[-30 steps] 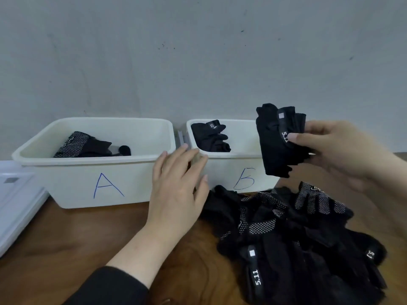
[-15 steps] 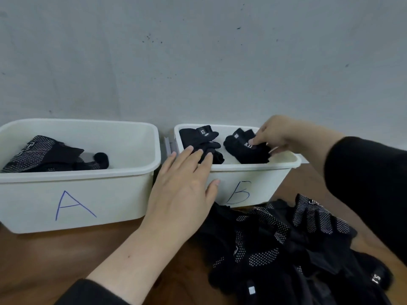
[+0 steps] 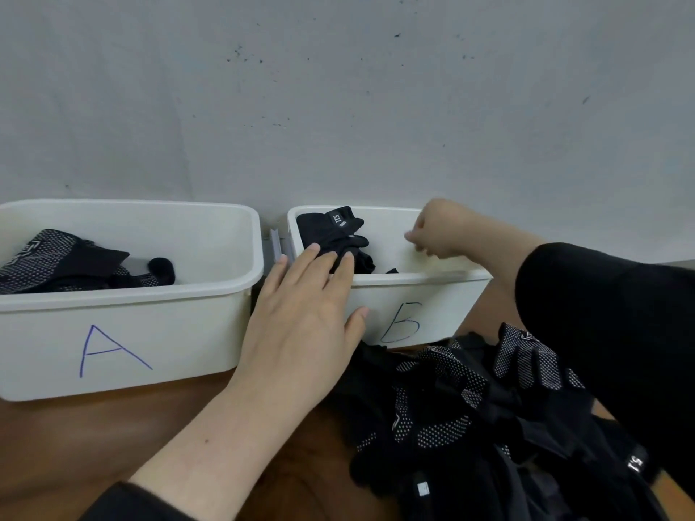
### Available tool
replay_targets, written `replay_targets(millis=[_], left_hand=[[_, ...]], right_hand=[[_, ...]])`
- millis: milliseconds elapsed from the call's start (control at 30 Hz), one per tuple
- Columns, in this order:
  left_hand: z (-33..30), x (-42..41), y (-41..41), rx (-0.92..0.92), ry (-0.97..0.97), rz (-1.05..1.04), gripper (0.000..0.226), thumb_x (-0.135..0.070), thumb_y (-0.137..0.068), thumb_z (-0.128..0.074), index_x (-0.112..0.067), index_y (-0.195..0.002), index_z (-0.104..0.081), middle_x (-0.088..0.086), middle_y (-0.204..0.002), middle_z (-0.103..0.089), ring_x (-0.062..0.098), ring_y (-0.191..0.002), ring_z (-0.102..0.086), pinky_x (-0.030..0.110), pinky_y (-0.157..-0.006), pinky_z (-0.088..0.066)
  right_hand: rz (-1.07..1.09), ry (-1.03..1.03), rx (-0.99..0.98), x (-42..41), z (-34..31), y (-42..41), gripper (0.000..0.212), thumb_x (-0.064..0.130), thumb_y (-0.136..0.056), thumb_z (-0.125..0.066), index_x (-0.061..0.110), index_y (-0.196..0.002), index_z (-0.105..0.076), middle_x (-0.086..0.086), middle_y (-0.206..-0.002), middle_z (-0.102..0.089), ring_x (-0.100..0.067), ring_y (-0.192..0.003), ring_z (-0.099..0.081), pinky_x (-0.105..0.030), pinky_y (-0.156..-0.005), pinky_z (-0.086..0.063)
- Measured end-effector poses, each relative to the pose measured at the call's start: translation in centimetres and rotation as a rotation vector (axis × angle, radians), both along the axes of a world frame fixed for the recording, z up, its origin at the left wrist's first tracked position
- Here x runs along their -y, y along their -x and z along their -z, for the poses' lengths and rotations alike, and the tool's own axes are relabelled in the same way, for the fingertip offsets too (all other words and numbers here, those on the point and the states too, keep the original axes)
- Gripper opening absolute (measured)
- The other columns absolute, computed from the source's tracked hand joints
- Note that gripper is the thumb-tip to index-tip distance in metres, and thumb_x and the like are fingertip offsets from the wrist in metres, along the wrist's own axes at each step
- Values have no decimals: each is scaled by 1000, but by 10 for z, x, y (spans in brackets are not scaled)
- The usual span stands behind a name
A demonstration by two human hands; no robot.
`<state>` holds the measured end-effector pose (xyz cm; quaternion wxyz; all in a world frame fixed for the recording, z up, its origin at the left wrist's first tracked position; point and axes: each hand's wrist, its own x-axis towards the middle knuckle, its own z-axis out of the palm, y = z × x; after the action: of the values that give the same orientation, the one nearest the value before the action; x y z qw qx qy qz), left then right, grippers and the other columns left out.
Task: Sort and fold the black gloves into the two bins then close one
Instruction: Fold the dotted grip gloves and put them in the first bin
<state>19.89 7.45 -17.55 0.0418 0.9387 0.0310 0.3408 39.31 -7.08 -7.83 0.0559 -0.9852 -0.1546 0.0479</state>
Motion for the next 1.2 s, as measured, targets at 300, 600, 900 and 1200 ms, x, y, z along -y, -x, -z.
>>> replay_targets(millis=[300, 600, 900, 1200], left_hand=[[8, 33, 20, 136, 140, 249, 41, -29, -102, -45, -10, -135, -61, 7, -148, -53, 22, -146, -38, 44, -124, -20], [39, 67, 85, -95, 550, 485, 55, -55, -99, -39, -28, -145, -53, -22, -146, -47, -5, -140, -37, 20, -117, -29], [51, 83, 118, -274, 512, 377, 58, -63, -98, -39, -34, -147, -49, -22, -156, -36, -8, -144, -27, 24, -120, -24], [51, 82, 155, -191, 650, 284, 48, -47, -101, -46, -32, -147, -49, -23, -150, -44, -10, -142, -32, 17, -119, -25]], right_hand=[[-201, -573, 246, 57, -16, 147, 26, 43, -99, -58, 25, -91, -74, 2, -86, -74, -15, -71, -63, -26, -64, -47], [-282, -604, 42, 125, 88, 256, 59, 62, -87, -56, 43, -142, -52, 36, -142, -45, 20, -133, -34, -5, -109, -26], [-159, -836, 232, 111, 129, 251, 13, 19, -96, -67, 19, -107, -73, 13, -109, -62, 0, -105, -56, -3, -91, -36], [-83, -1312, 183, 110, 82, 262, 15, 20, -101, -62, 31, -97, -70, 15, -95, -74, -2, -95, -69, -26, -88, -56]])
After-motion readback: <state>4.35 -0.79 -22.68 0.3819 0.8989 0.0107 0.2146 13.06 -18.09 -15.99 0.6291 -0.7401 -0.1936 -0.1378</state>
